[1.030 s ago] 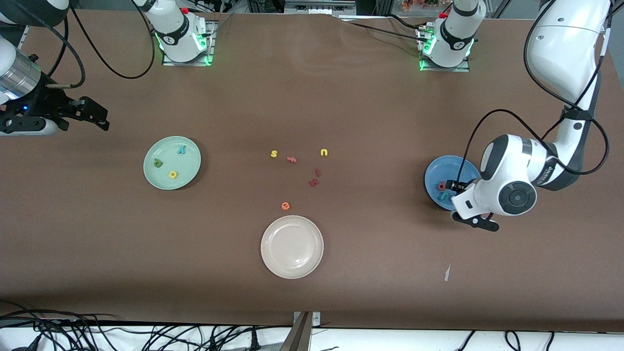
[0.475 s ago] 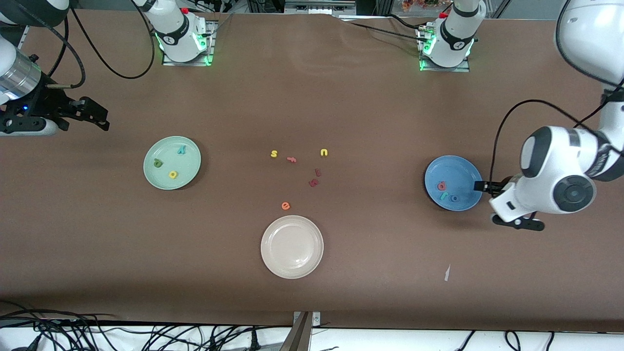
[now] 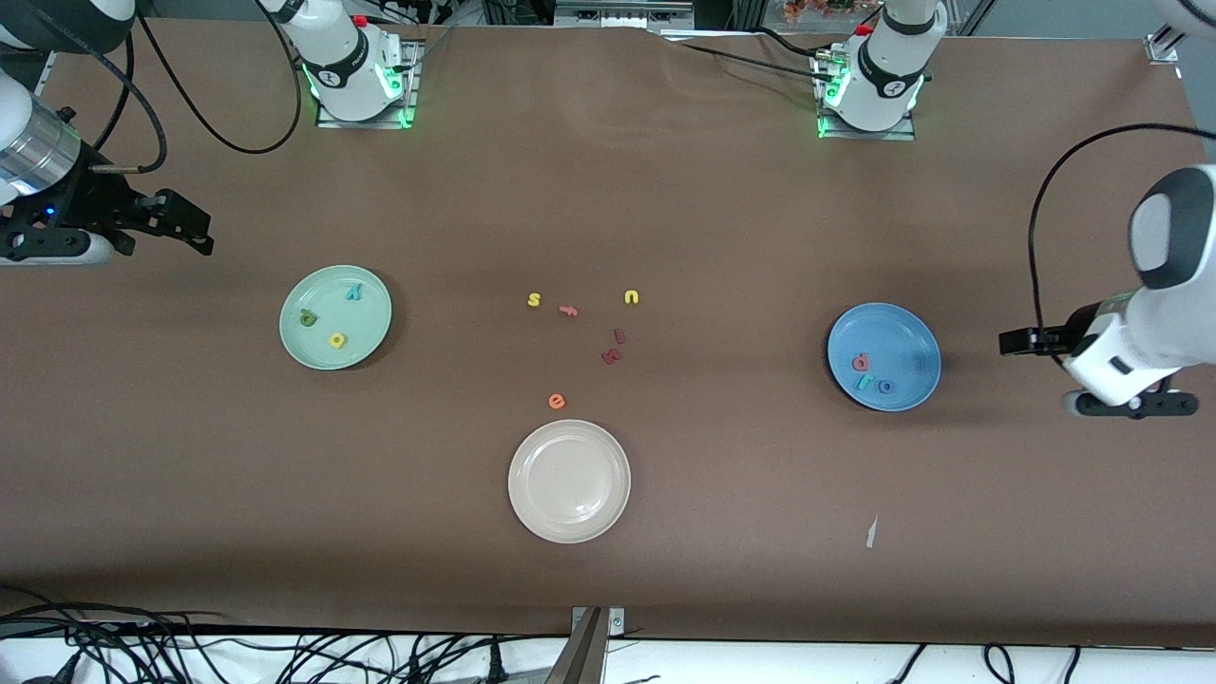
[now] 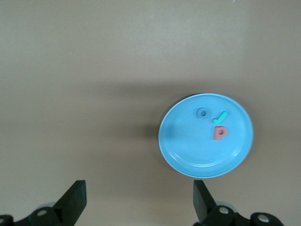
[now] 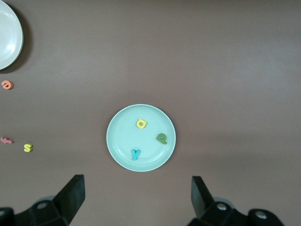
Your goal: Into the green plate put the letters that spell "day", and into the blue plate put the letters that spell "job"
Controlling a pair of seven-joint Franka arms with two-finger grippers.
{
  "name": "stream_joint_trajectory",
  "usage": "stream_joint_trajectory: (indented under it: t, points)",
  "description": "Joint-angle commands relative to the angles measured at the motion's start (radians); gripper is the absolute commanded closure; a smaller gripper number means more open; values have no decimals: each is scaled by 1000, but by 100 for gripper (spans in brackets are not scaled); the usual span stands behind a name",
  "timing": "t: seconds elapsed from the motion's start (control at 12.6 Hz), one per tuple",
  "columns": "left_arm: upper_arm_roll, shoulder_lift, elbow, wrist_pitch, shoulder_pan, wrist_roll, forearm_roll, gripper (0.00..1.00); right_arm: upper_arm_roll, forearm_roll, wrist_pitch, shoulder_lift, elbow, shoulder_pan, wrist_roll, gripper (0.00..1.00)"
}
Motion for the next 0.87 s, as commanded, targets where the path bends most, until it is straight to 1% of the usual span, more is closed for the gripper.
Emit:
stream_joint_trajectory:
  t: [0.0,0.16,0.32,0.48,0.55,0.63,0.71,0.79]
  points:
    - [-1,-44,45,-43,-9,-35,-41,0,12,-2,10,-13,-14,-13,9,0]
    - [12,-130,42,-42,-28,-31,-81,0,11,-2,9,-13,-14,-13,7,0]
    - [79,-179,35,-43,-109,-28,-89,0,12,-2,2,-13,-14,-13,9,0]
    - [89,-207,33,-68,-122,-29,-142,0,11,-2,2,-13,-14,-13,9,0]
    - [91,-226,28,-82,-124,-28,-145,0,11,-2,2,-13,-14,-13,9,0]
    - [92,-244,6,-85,-137,-28,-145,0,11,-1,2,-13,-14,-13,9,0]
    - [109,-273,-24,-85,-154,-26,-147,0,9,-1,2,-13,-14,-13,9,0]
    - [127,-287,-37,-86,-169,-26,-174,0,9,-1,2,-13,-14,-13,9,0]
